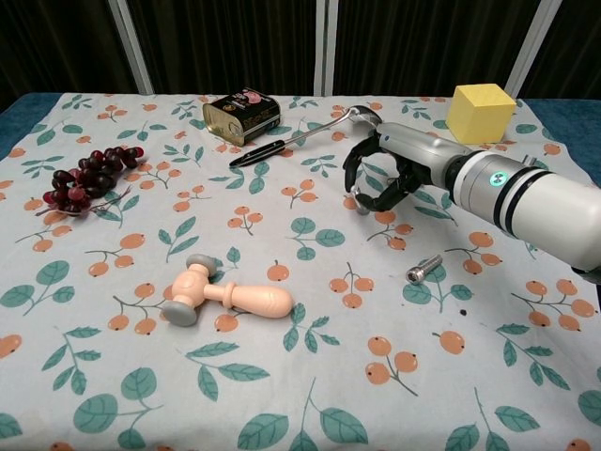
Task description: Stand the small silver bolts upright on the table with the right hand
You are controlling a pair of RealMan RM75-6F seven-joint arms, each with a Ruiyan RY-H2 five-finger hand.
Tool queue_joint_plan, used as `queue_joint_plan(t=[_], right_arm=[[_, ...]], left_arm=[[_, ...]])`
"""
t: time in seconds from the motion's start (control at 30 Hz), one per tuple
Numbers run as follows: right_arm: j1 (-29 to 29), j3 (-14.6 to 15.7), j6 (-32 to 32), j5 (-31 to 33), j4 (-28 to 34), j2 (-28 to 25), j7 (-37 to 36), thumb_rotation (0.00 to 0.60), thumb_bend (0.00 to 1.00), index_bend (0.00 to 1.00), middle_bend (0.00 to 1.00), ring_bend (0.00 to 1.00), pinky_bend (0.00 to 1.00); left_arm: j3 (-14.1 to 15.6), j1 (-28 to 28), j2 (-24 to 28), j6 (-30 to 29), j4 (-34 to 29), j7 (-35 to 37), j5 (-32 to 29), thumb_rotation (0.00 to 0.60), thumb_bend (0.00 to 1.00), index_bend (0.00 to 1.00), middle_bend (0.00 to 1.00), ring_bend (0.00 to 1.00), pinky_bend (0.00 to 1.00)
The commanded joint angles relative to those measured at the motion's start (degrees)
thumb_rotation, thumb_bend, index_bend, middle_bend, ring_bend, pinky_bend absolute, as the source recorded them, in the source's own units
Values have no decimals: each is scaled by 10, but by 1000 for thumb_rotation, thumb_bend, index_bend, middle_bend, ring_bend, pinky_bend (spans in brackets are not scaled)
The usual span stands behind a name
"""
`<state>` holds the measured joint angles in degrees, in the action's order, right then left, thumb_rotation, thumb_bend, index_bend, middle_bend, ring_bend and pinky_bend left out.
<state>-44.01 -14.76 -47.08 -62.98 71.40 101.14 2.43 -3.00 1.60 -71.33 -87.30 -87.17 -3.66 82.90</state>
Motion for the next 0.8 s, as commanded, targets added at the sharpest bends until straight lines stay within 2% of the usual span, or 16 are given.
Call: queue_joint_plan(t=[0.03,0.8], right_arm=[[2,-1,0,1,0,-2,-7,600,360,503,208,0,0],[4,6,4,-1,2,-11,-18,600,358,412,200,0,0]], left_arm=[[0,0,0,0,-1,-1,1,600,0,132,69,0,0],[0,-1,0,-2,-3,-4,2,600,0,132,68,0,0]])
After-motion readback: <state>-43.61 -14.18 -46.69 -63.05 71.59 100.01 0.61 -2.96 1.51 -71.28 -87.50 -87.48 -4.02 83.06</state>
